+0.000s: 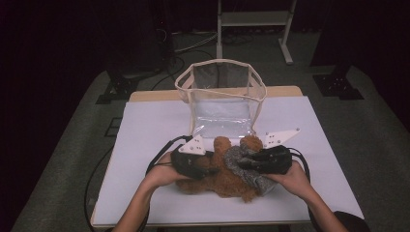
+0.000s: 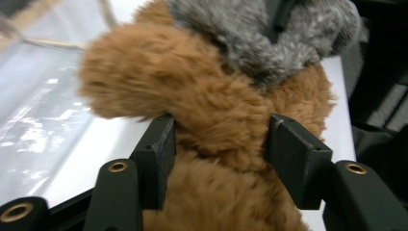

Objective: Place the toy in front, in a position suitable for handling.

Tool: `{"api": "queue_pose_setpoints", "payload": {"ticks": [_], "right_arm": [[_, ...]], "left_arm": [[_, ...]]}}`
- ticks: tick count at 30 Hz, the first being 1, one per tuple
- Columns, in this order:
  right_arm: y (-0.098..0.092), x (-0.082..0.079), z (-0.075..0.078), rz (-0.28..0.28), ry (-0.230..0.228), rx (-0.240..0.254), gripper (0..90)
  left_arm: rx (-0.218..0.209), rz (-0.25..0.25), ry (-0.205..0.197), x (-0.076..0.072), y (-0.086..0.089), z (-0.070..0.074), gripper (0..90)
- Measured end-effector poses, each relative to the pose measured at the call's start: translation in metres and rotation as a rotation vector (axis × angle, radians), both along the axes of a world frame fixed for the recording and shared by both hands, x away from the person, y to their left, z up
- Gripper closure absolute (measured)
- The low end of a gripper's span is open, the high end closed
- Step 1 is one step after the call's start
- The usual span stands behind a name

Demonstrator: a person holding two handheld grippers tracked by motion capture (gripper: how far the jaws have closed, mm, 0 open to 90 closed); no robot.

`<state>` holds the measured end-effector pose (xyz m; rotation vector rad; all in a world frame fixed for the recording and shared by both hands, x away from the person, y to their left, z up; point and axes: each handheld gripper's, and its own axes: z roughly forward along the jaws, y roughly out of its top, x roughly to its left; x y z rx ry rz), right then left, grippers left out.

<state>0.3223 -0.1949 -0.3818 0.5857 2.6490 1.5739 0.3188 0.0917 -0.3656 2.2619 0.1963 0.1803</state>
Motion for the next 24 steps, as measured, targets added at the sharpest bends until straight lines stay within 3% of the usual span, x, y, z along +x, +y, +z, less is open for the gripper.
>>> {"api": "queue_pose_setpoints", "payload": {"ticks": [6,11,14,16,19,21,24], "right_arm": [[-0.001,0.005,0.034,-0.01,-0.048,-0.018,74.2],[0.018,0.011,0.066,0.004,-0.089,-0.019,74.2],[0.034,0.014,0.077,0.017,-0.098,-0.035,74.2],[0.044,0.016,0.077,0.018,-0.094,-0.071,74.2],[0.047,0.021,0.062,0.006,-0.06,-0.106,74.2],[0.042,0.025,0.049,-0.001,-0.019,-0.091,74.3],[0.036,0.024,0.034,-0.016,0.0,-0.079,74.8]], "left_arm": [[-0.014,-0.022,-0.018,-0.007,-0.006,0.006,44.8],[0.005,-0.034,-0.037,-0.01,-0.019,0.004,44.1],[0.023,-0.042,-0.052,-0.012,-0.023,0.006,44.0],[0.024,-0.044,-0.05,-0.012,-0.022,0.005,44.0],[0.023,-0.041,-0.044,-0.012,-0.019,0.003,43.9],[0.025,-0.036,-0.041,-0.011,-0.016,0.001,43.4],[0.032,-0.031,-0.033,-0.01,-0.013,0.0,42.2]]}}
